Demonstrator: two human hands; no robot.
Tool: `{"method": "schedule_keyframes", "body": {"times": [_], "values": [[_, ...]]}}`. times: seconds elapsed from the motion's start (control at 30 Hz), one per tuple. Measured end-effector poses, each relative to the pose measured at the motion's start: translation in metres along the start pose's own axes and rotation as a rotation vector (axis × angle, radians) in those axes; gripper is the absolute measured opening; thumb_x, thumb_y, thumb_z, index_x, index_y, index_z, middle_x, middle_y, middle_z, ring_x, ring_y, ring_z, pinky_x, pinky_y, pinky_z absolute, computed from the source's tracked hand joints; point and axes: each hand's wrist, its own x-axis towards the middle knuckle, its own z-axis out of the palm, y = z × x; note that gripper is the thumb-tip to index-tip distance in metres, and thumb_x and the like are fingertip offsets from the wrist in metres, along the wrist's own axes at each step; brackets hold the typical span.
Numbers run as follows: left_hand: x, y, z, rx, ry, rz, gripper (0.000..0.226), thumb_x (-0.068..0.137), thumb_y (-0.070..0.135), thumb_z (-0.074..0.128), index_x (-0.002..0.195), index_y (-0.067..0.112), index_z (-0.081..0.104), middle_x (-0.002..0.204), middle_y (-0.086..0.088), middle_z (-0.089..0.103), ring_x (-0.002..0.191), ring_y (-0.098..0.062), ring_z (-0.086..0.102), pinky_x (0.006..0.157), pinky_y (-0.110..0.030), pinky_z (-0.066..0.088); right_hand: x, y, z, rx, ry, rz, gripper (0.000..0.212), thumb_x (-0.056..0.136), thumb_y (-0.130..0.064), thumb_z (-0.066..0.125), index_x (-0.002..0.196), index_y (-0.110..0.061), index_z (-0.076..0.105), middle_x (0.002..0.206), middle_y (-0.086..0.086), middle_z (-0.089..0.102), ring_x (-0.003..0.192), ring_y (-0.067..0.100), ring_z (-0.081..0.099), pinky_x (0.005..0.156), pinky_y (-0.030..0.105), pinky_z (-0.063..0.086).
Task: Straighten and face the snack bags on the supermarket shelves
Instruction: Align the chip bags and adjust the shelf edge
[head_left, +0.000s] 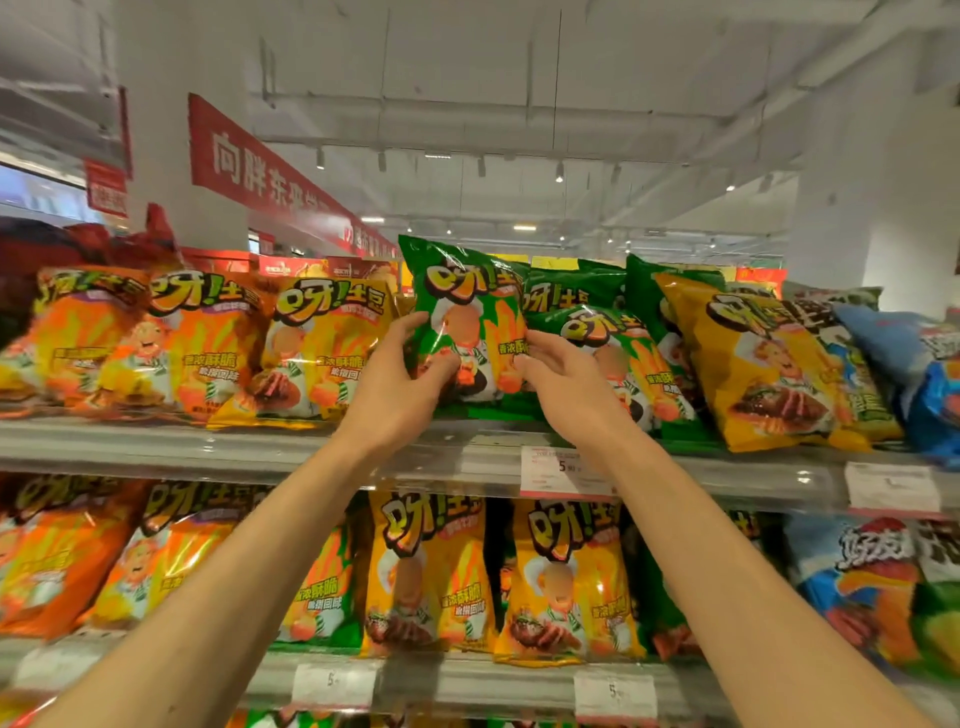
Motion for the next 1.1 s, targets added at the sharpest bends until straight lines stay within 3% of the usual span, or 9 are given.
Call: {"method": "schedule_keyframes", "body": {"times": [0.07, 0.13, 0.3, 0.4, 0.6, 0.67, 0.73, 0.83, 1.1], "values": [[-0.001, 0.004, -0.008, -0.037, 0.036, 0.024, 0.064, 0.096, 0.035, 0.071, 0.152, 0.027, 0.041, 0.139, 0.011, 0.052, 0.115, 0.005, 0.059, 0.092, -0.018, 0.056, 0.001, -0.003, 0.0, 0.022, 0.043, -0.013, 0.045, 0.105, -0.028, 0.055, 0.149, -0.023, 0.048, 0.133, -0.014, 0.06, 0.118, -0.002, 0.056, 0.095, 0.013, 0.043], [-0.003, 0.008, -0.017, -0.076, 0.056, 0.038, 0.065, 0.093, 0.035, 0.074, 0.151, 0.027, 0.043, 0.135, 0.016, 0.053, 0.124, -0.008, 0.058, 0.101, -0.033, 0.056, 0.003, -0.005, 0.004, 0.048, 0.069, -0.026, 0.042, 0.104, -0.029, 0.057, 0.146, -0.024, 0.052, 0.119, -0.022, 0.061, 0.104, -0.014, 0.056, 0.081, 0.005, 0.046], [-0.016, 0.005, -0.039, -0.144, 0.081, 0.062, 0.057, 0.089, 0.038, 0.077, 0.14, 0.034, 0.052, 0.123, 0.032, 0.053, 0.114, 0.011, 0.059, 0.079, -0.008, 0.055, 0.001, -0.014, 0.017, 0.074, 0.073, -0.055, 0.045, 0.099, -0.042, 0.063, 0.142, -0.027, 0.056, 0.11, -0.028, 0.06, 0.096, -0.018, 0.057, 0.069, 0.0, 0.046], [-0.025, -0.001, -0.048, -0.162, 0.121, 0.063, 0.056, 0.084, 0.045, 0.078, 0.134, 0.042, 0.053, 0.126, 0.032, 0.055, 0.116, 0.018, 0.054, 0.081, -0.003, 0.048, -0.002, -0.018, 0.023, 0.037, 0.041, -0.054, 0.05, 0.096, -0.052, 0.064, 0.138, -0.029, 0.054, 0.112, -0.025, 0.061, 0.089, -0.023, 0.058, 0.067, 0.0, 0.046], [-0.04, 0.002, -0.036, -0.2, 0.077, 0.062, 0.062, 0.078, 0.053, 0.079, 0.135, 0.041, 0.057, 0.132, 0.024, 0.06, 0.121, 0.01, 0.057, 0.101, -0.024, 0.049, -0.013, -0.018, 0.01, 0.068, -0.018, 0.06, 0.086, 0.082, -0.075, 0.063, 0.15, -0.03, 0.039, 0.113, -0.024, 0.062, 0.088, -0.015, 0.066, 0.072, 0.015, 0.043], [-0.042, 0.01, -0.026, -0.217, 0.044, 0.066, 0.061, 0.078, 0.052, 0.079, 0.134, 0.042, 0.056, 0.135, 0.019, 0.061, 0.123, 0.001, 0.06, 0.1, -0.028, 0.052, -0.018, -0.017, -0.003, 0.058, 0.013, 0.066, 0.095, 0.072, -0.083, 0.063, 0.15, -0.032, 0.041, 0.121, -0.016, 0.066, 0.103, -0.002, 0.068, 0.083, 0.022, 0.05], [-0.042, 0.02, -0.014, -0.233, 0.009, 0.079, 0.06, 0.081, 0.049, 0.079, 0.135, 0.041, 0.055, 0.134, 0.019, 0.061, 0.116, 0.006, 0.062, 0.091, -0.018, 0.055, -0.024, -0.014, -0.019, 0.072, 0.052, 0.061, 0.096, 0.067, -0.083, 0.065, 0.148, -0.035, 0.045, 0.124, -0.013, 0.069, 0.11, 0.005, 0.068, 0.095, 0.031, 0.052], [-0.041, 0.036, 0.008, -0.276, -0.056, 0.091, 0.057, 0.085, 0.043, 0.077, 0.136, 0.036, 0.055, 0.131, 0.021, 0.06, 0.106, 0.016, 0.061, 0.074, -0.004, 0.051, -0.034, -0.013, -0.048, 0.085, 0.111, 0.058, 0.095, 0.067, -0.082, 0.068, 0.148, -0.036, 0.045, 0.133, -0.013, 0.064, 0.12, 0.007, 0.063, 0.096, 0.031, 0.05], [-0.036, 0.08, 0.084, -0.354, -0.158, 0.067, 0.026, 0.101, 0.029, 0.063, 0.126, 0.033, 0.063, 0.12, 0.023, 0.066, 0.105, 0.011, 0.064, 0.073, -0.006, 0.052, -0.065, 0.0, -0.149, 0.035, 0.26, 0.078, 0.101, 0.059, -0.083, 0.07, 0.146, -0.036, 0.047, 0.13, -0.011, 0.067, 0.117, 0.01, 0.066, 0.104, 0.04, 0.051]]}}
